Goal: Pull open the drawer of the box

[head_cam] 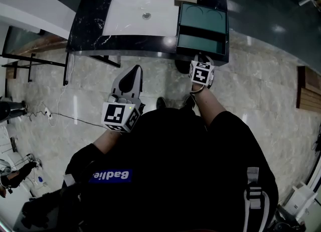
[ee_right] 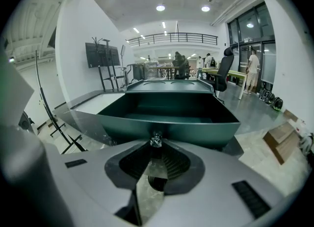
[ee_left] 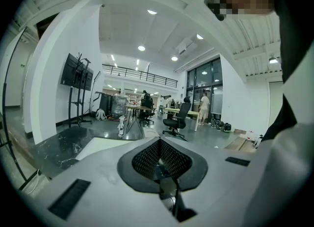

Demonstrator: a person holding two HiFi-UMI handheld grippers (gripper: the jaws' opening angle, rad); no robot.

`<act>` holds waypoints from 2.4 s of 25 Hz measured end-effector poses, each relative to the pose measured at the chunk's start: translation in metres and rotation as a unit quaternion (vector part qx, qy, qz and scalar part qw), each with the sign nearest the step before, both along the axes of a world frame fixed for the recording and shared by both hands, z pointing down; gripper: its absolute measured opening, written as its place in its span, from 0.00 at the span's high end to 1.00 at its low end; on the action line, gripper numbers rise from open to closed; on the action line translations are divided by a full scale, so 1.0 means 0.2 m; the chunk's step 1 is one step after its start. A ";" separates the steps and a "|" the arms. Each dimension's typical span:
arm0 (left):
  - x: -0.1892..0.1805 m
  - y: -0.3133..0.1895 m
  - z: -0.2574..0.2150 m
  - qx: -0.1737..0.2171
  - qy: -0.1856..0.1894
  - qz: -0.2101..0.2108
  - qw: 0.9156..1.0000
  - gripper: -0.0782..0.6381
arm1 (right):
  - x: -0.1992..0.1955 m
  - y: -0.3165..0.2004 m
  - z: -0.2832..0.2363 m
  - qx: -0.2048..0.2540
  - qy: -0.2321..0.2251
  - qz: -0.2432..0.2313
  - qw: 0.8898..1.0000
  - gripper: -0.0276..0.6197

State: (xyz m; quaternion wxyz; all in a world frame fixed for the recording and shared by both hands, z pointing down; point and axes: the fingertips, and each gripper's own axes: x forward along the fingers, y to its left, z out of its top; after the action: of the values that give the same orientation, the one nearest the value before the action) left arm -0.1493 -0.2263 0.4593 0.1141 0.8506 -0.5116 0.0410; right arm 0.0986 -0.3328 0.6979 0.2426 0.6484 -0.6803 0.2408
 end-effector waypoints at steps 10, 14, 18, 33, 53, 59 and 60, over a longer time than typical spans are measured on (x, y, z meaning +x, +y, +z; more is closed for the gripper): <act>0.03 0.04 -0.02 0.005 -0.006 0.017 1.000 0.90 | -0.02 0.05 0.01 0.016 -0.016 -0.002 1.000 0.85; 0.02 0.05 -0.02 0.008 0.002 0.028 1.000 0.90 | -0.04 0.08 0.03 0.022 -0.015 -0.018 0.999 0.84; 0.05 0.08 0.00 0.013 0.019 0.056 0.998 0.90 | -0.01 0.22 0.03 0.015 -0.004 -0.009 1.000 0.84; 0.47 0.29 0.02 0.006 0.063 0.188 0.980 0.90 | 0.01 0.75 -0.41 0.088 0.012 -0.010 0.996 0.84; 0.95 0.89 0.00 0.002 0.013 0.133 0.991 0.90 | 0.26 1.31 -0.85 0.180 -0.052 -0.114 0.976 0.85; 1.01 1.00 0.00 0.003 -0.012 0.125 0.992 0.90 | 0.20 1.46 -1.05 0.227 -0.094 -0.147 0.958 0.85; 1.02 1.01 0.00 0.003 -0.013 0.127 0.992 0.90 | 0.19 1.48 -1.09 0.235 -0.096 -0.153 0.955 0.85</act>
State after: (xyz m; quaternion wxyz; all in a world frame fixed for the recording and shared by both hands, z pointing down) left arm 0.0546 -0.0237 0.4602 0.0985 0.9084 -0.4012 0.0649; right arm 0.1364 -0.0361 0.4805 0.0506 0.5493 -0.8286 0.0953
